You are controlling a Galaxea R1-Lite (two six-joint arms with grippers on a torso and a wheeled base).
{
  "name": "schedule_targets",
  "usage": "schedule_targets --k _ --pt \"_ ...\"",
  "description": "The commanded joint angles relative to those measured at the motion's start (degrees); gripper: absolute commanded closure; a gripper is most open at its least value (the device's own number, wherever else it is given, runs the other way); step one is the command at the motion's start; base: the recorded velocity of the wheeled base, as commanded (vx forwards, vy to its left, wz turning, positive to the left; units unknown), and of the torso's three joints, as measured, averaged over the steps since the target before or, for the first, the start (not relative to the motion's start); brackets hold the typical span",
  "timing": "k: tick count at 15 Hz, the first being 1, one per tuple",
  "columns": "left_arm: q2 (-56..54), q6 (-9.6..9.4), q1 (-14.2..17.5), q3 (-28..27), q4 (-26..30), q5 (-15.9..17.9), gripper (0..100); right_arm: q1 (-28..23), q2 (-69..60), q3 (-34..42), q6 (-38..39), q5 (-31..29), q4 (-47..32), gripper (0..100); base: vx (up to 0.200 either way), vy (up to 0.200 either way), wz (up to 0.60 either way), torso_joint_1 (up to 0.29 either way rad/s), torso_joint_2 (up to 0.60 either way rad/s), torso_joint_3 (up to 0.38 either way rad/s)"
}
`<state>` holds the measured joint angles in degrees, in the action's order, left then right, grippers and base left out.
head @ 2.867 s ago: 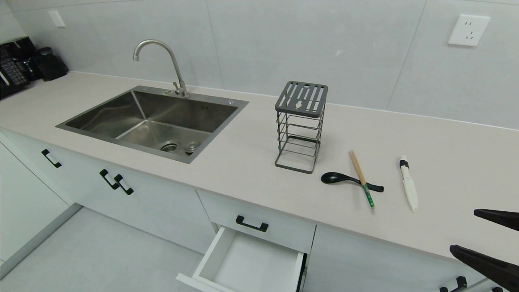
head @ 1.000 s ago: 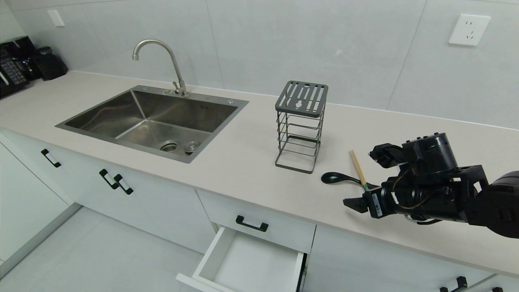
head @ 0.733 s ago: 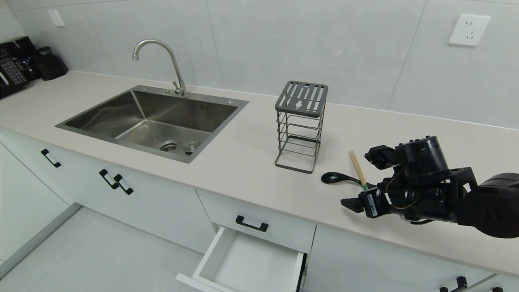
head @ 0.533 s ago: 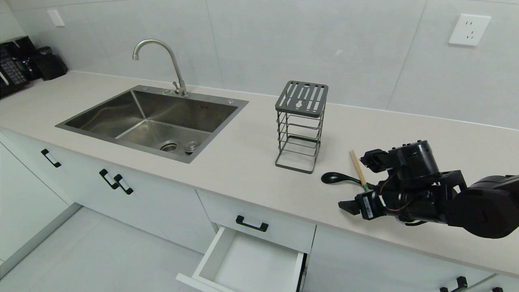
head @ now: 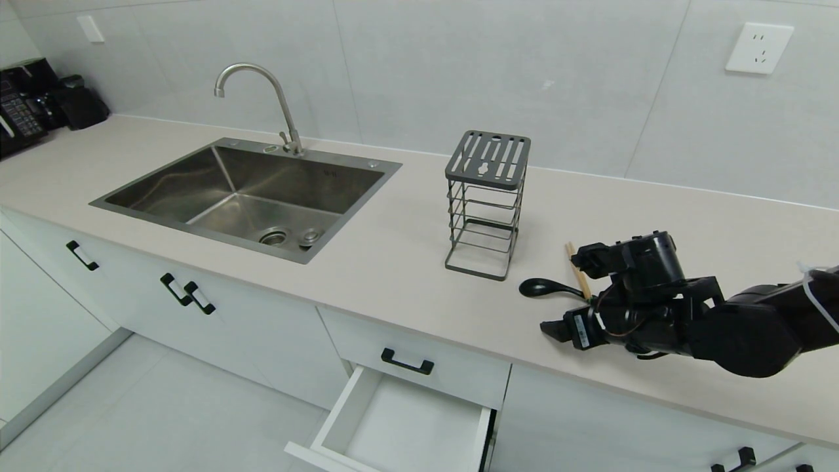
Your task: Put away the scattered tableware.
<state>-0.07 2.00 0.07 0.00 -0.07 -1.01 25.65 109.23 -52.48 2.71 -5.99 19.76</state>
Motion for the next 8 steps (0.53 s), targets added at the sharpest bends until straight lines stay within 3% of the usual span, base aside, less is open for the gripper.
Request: schedule_targets --k 1,8 --pt "0.07 0.02 0.01 0.00 -0.01 -0.04 0 -0.51 0.81 -0.25 -0.07 -0.17 0.01 100 0.000 0.000 0.00 0.000 0.00 0.000" --pt "0.07 0.02 0.01 0.00 -0.01 -0.04 0 -7.28 -2.53 0.27 -0.16 -0.17 0.10 100 0.000 0.000 0.00 0.000 0.00 0.000"
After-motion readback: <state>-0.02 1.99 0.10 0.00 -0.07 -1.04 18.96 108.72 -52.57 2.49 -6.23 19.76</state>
